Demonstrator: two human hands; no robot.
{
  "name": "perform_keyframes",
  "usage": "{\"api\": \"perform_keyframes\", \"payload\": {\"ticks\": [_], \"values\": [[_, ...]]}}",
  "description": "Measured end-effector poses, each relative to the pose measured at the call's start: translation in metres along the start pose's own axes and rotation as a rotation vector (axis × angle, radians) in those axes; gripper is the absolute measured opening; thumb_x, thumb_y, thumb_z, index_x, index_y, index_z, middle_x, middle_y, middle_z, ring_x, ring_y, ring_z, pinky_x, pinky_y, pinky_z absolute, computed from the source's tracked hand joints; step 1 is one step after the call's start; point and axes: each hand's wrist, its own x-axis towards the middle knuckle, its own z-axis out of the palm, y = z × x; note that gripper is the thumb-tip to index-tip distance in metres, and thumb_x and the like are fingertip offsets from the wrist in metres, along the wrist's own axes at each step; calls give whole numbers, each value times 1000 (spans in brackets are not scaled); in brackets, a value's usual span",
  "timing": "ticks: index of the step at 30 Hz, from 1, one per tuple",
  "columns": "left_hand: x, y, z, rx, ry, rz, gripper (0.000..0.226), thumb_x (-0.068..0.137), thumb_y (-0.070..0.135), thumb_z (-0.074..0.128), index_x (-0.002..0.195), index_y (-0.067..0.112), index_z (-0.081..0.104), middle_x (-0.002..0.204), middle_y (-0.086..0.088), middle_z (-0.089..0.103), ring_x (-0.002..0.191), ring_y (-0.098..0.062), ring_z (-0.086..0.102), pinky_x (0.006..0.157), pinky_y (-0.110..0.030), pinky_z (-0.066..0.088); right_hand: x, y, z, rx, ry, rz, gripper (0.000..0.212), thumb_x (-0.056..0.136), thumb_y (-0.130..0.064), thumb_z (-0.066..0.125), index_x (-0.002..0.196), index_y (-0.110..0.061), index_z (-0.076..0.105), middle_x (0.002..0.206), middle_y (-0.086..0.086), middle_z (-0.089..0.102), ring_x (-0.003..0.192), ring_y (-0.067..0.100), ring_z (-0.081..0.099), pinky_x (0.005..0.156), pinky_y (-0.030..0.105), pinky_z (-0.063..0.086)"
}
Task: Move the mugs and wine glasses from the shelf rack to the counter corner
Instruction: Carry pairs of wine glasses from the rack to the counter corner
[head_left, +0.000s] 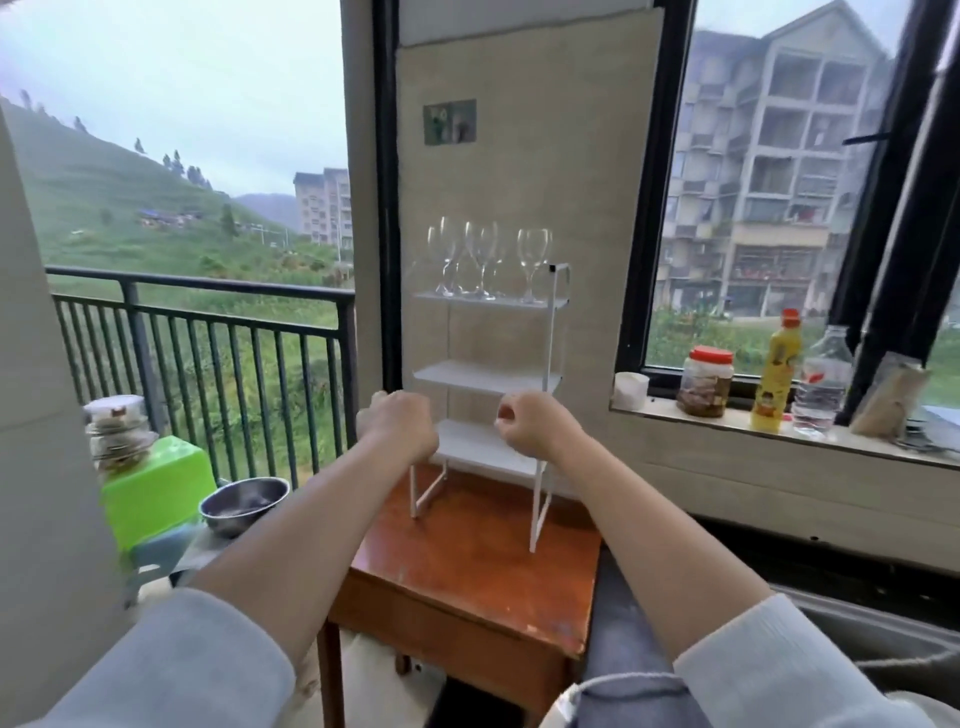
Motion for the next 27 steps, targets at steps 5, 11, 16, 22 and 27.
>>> {"api": "perform_keyframes", "payload": {"ticks": [5,11,16,22,27], "values": [[88,-25,17,-93,31,70,33,88,12,42,113,10,62,122,-13,59,119,-29,47,89,-38,45,76,-13,17,73,135,54,26,88,-10,45,100,5,63,103,23,67,95,36,61,85,42,51],[184,-29,33,-334,78,132,28,84,10,44,101,5,65,111,-13,63,108,-31,53,83,-35,48,159,7,11,97,352,175,26,85,-2,44,99,13,61,105,29,64,98,40,57,83,41,45],[260,-9,30,-411,134,209,31,81,0,39,56,18,39,72,0,50,81,-24,44,66,-28,35,231,31,-14,110,491,221,32,85,3,42,112,7,59,120,26,58,111,36,53,88,33,41],[333,10,9,-486,144,293,30,84,-1,38,84,16,62,87,-6,58,95,-29,53,77,-30,42,299,46,-20,119,526,333,30,82,0,45,108,11,57,102,26,57,94,36,54,77,34,43],[375,29,8,-602,56,274,29,88,3,39,109,-2,59,115,-20,61,108,-36,55,75,-30,40,326,54,-16,147,512,507,24,81,1,48,101,6,59,112,27,62,102,37,61,79,36,51]]}}
